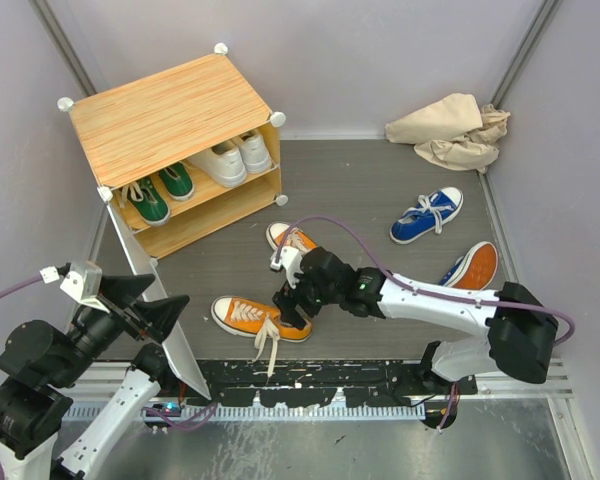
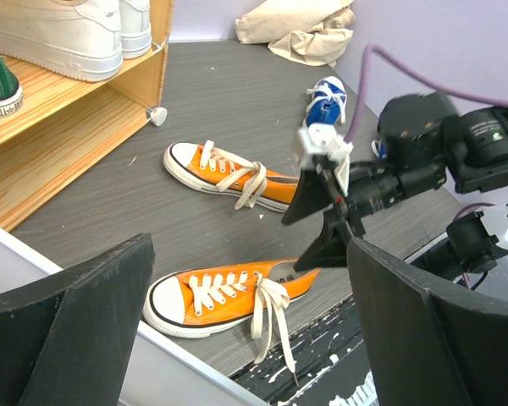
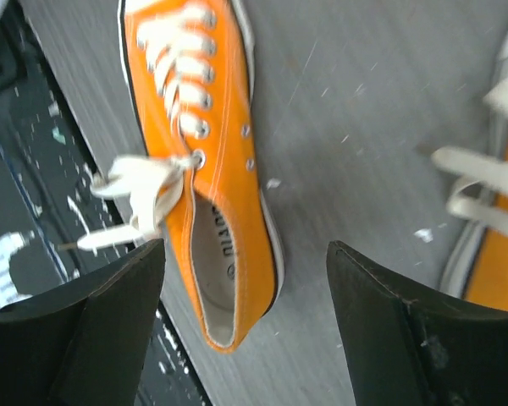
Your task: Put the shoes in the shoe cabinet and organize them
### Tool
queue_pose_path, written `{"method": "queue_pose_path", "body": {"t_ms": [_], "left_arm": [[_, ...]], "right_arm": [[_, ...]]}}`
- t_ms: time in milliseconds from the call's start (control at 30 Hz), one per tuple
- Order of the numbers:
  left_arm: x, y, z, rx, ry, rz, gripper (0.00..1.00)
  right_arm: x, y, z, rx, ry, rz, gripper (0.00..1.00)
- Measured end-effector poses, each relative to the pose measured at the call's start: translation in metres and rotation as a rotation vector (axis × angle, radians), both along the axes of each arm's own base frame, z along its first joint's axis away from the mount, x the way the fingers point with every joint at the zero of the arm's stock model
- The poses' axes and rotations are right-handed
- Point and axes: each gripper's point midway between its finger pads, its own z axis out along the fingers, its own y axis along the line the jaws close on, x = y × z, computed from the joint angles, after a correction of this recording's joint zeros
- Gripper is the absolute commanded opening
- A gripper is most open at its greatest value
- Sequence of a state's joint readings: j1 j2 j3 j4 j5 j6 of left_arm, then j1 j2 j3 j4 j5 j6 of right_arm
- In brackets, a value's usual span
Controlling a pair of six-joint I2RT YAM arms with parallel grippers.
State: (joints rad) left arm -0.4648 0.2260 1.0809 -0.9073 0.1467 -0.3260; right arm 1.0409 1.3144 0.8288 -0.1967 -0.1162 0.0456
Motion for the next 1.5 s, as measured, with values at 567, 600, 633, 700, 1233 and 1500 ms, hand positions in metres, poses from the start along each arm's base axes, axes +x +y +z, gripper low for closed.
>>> {"method": "queue_pose_path", "body": {"t_ms": [567,600,633,700,1233,1500], "left_arm": [[0.000,0.000,0.001,-0.022,-0.004,0.002,0.98],[0.000,-0.001,0.001,-0.024,-0.003,0.002,0.98],[0.000,-0.001,0.001,-0.025,-0.003,0.002,0.98],[0.000,-0.001,0.001,-0.026,-0.002,0.002,0.98],[-0.001,0.000,0.001,-0.028,-0.007,0.002,0.98],[-0.002,0.002,0.001,-0.031,-0.014,0.012,0.98]], "right_arm": [[-0.022,0.004,-0.074,-0.145,0.102,0.073,0.71],[-0.022,0.005,-0.073,-0.142,0.100,0.074,0.70],[-0.021,0.006,-0.072,-0.138,0.097,0.075,0.70],[-0.020,0.007,-0.070,-0.132,0.091,0.075,0.70],[0.001,0.017,-0.077,-0.150,0.047,0.007,0.10],[0.019,0.010,-0.080,-0.171,0.001,-0.177,0.01]]}}
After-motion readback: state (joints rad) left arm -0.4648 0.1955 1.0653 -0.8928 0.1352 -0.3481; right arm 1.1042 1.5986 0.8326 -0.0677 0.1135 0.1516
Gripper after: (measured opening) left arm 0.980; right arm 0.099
